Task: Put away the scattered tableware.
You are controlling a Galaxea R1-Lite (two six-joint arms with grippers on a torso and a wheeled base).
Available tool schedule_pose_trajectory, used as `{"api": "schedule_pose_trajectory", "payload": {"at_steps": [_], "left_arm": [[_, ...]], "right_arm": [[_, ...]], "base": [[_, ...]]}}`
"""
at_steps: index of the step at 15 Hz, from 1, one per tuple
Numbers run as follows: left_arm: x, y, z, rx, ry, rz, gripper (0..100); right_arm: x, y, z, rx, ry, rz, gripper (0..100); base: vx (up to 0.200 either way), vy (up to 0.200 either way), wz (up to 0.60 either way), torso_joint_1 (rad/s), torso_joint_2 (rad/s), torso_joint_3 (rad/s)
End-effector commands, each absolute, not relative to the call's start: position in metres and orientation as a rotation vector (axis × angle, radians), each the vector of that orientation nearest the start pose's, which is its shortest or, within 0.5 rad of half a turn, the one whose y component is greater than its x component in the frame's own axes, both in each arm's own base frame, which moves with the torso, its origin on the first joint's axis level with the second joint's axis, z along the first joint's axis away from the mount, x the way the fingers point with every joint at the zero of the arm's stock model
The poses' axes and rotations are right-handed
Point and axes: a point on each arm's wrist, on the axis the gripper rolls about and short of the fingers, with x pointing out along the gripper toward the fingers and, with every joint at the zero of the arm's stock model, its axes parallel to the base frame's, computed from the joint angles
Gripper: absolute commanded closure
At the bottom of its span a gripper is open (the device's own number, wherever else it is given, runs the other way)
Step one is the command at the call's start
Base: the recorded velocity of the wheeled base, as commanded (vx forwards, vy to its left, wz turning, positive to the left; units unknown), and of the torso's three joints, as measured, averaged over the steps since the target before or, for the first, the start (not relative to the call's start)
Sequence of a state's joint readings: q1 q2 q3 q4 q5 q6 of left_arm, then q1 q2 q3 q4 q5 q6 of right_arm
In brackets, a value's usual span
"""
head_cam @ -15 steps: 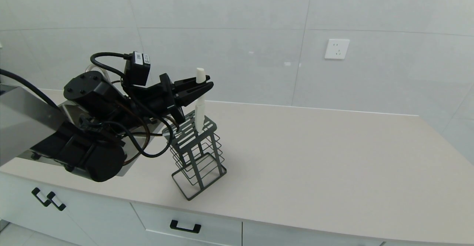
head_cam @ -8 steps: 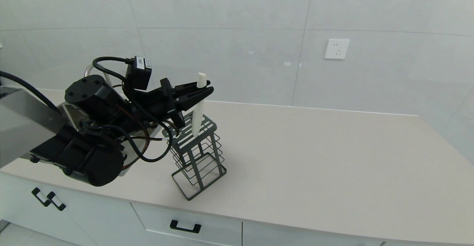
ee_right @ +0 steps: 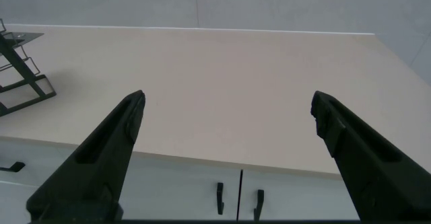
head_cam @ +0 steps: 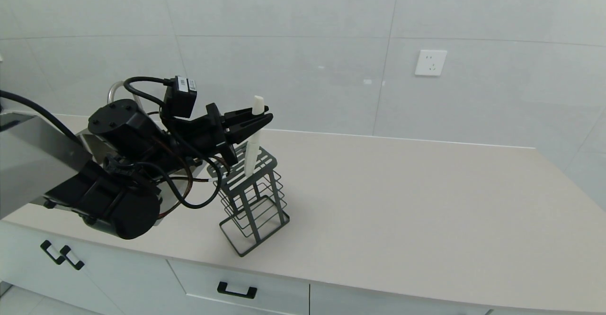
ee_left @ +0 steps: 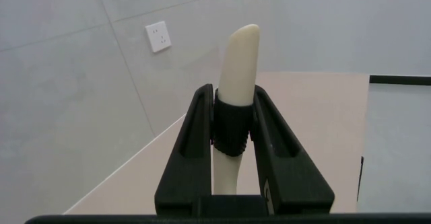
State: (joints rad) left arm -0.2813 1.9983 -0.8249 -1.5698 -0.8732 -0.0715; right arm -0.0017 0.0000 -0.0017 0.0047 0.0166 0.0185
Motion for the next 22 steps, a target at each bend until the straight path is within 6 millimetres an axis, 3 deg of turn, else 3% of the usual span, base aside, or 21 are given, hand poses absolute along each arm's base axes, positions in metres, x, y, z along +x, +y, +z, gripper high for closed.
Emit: {"api": "schedule_pose_trajectory", "payload": {"at_steps": [1,22], "left_arm": [[0.3335,-0.1134,0.1726,0.057,-0.349,-1.140,100],[0.3380,-0.1143,0.1633,0.064,-0.341,-1.077,100]], "right_arm": [[-0.0229,0.0004,0.0754,0.018,0.003,0.015,0],[-0.0229,0.0004,0.0759,0.018,0.003,0.015,0]], "base": [[0.000,0.000,0.00,0.000,0.00,0.000],[0.000,0.000,0.00,0.000,0.00,0.000]]}}
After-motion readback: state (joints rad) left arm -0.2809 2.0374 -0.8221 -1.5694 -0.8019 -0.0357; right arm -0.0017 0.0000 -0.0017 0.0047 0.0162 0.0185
